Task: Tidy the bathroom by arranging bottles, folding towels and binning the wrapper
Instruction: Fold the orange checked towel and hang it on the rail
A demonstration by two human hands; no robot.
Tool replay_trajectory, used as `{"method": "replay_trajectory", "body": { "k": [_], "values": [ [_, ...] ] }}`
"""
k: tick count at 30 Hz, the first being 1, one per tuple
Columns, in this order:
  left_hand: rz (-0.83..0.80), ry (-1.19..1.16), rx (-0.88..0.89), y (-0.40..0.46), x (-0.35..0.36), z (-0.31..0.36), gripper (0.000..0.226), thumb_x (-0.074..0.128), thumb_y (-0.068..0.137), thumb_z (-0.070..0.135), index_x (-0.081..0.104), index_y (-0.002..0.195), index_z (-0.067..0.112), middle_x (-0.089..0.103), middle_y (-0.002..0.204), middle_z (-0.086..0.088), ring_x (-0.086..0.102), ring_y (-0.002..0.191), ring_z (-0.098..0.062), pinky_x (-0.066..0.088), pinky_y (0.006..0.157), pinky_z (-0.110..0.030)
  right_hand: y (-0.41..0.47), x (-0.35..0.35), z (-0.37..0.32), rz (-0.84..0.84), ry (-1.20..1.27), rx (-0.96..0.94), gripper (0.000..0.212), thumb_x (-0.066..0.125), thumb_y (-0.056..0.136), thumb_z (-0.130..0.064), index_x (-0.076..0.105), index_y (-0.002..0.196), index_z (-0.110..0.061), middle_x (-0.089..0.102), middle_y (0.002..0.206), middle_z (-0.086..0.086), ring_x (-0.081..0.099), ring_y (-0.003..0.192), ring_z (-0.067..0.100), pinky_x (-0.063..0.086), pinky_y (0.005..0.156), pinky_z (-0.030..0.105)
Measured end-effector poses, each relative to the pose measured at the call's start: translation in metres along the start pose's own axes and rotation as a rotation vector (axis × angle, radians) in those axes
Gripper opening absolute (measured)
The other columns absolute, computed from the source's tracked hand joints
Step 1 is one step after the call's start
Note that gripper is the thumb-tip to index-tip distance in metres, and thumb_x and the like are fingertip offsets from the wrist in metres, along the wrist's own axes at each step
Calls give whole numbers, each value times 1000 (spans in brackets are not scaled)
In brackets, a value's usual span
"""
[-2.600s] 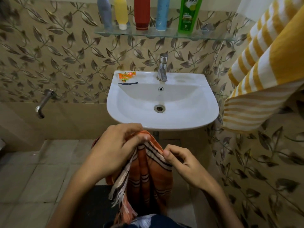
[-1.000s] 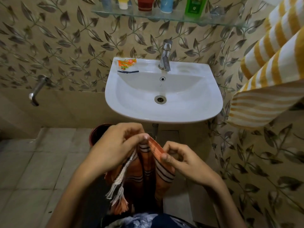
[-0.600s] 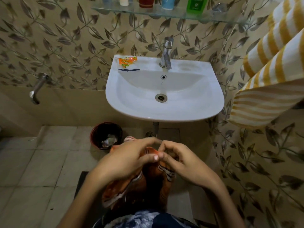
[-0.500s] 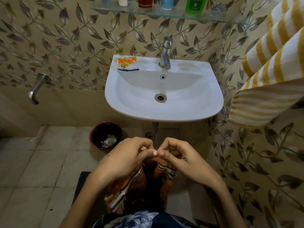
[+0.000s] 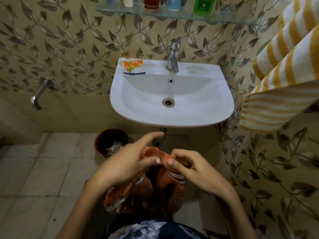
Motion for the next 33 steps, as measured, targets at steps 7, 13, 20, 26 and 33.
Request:
{"method": "replay_trajectory", "body": {
  "k": [7, 13, 20, 26, 33],
  "values": [
    [42, 19, 171, -2, 0, 23, 19, 54, 89, 40, 52, 75, 28, 59, 69, 4, 52, 64, -5, 40, 62, -31, 1, -3, -15, 35, -7, -49, 25, 54, 90, -47, 65, 81, -26, 62, 73, -8, 59, 67, 6, 45, 61, 25],
    [234, 8, 126, -12, -39, 7, 24, 52, 88, 44, 57, 73, 26, 62, 70, 4, 57, 66, -8, 41, 60, -23, -7, -6, 7, -55, -29, 53, 29, 49, 94, -42, 56, 73, -25, 49, 66, -12, 44, 60, -2, 32, 57, 18],
    [-152, 80, -57, -7, 7, -7, 41, 61, 87, 31, 45, 120, 48, 57, 116, 20, 55, 105, -2, 45, 94, -28, -4, 6, 1, -53, -209, 14, 24, 48, 94, -42, 56, 73, -34, 55, 67, -11, 51, 64, 5, 39, 60, 31],
    [-58, 120, 46, -4, 11, 16, 20, 60, 86, 34, 52, 68, 30, 62, 77, -2, 58, 77, -16, 44, 69, -37, 2, 6, -11, -2, -163, -29, 28, 50, 90, -53, 63, 77, -32, 57, 63, -7, 45, 54, 4, 35, 52, 28],
    [151, 159, -40, -10, -27, -6, 18, 60, 86, 30, 56, 71, 21, 64, 77, 1, 59, 78, -15, 45, 71, -36, -7, -4, 4, -62, -160, 73, 25, 53, 95, -39, 57, 71, -30, 56, 64, -21, 49, 59, -5, 35, 56, 12]
  ]
}}
Point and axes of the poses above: each hand's wrist, its own y-axis towards the middle knuckle, its own x-axis out of the palm, z = x × y, the point moved 8 cm from there along y, towards the middle knuckle
